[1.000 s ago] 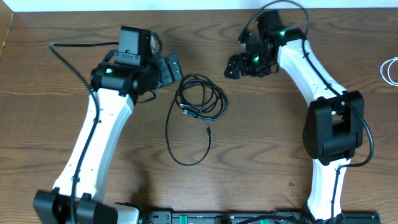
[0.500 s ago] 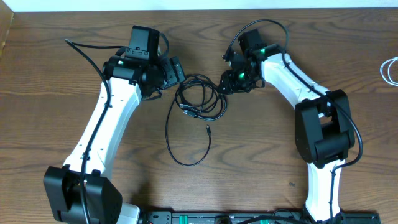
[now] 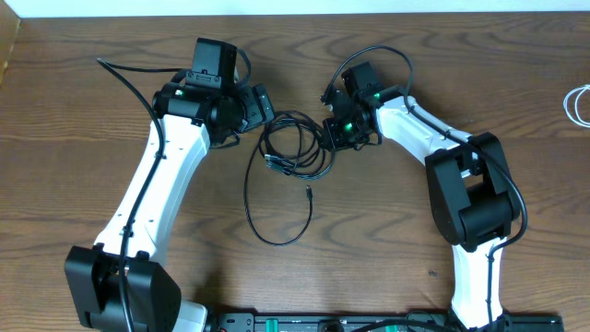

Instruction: Untangle cables

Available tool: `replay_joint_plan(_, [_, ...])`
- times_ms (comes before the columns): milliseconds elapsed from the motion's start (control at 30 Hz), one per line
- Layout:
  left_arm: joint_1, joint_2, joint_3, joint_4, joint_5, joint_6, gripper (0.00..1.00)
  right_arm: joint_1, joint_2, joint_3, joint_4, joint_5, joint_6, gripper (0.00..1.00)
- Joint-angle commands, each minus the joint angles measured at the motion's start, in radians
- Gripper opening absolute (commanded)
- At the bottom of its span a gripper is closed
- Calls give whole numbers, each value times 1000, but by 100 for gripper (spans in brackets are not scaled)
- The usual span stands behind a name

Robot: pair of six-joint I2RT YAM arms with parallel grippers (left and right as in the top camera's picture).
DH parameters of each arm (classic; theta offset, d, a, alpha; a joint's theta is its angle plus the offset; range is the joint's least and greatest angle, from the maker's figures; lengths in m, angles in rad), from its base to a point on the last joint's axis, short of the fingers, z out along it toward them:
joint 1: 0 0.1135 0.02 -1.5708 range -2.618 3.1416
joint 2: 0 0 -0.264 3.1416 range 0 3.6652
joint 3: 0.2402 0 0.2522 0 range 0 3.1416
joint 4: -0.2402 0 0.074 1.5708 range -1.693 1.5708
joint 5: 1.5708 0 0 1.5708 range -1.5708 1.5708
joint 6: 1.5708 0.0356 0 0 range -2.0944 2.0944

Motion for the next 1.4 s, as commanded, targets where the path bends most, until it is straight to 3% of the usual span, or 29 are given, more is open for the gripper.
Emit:
replay_joint_plan(0, [-4, 11, -13, -2, 8, -13, 89, -3, -29, 11, 13, -53, 11, 1])
replay_joint_plan(200, [-4, 11, -13, 6, 32, 18, 89, -17, -214, 25, 36, -194, -65, 1])
replay_joint_plan(367, [-4, 11, -13, 79, 274, 153, 88, -26, -364, 25, 31, -213, -71, 1])
replay_joint_plan(600, [-4, 11, -13, 182, 488, 161, 88, -28, -401, 25, -9, -213, -53, 1])
replay_joint_plan(767, [-4, 11, -13, 235, 501, 58, 88, -29, -397, 25, -13, -208, 21, 1])
replay_joint_plan(1067, [-4, 11, -13, 336, 541, -16, 88, -29, -397, 25, 33, -236, 74, 1])
replay_joint_plan(1367, [-4, 11, -13, 380, 534, -280, 88, -29, -397, 25, 129, -236, 185, 1])
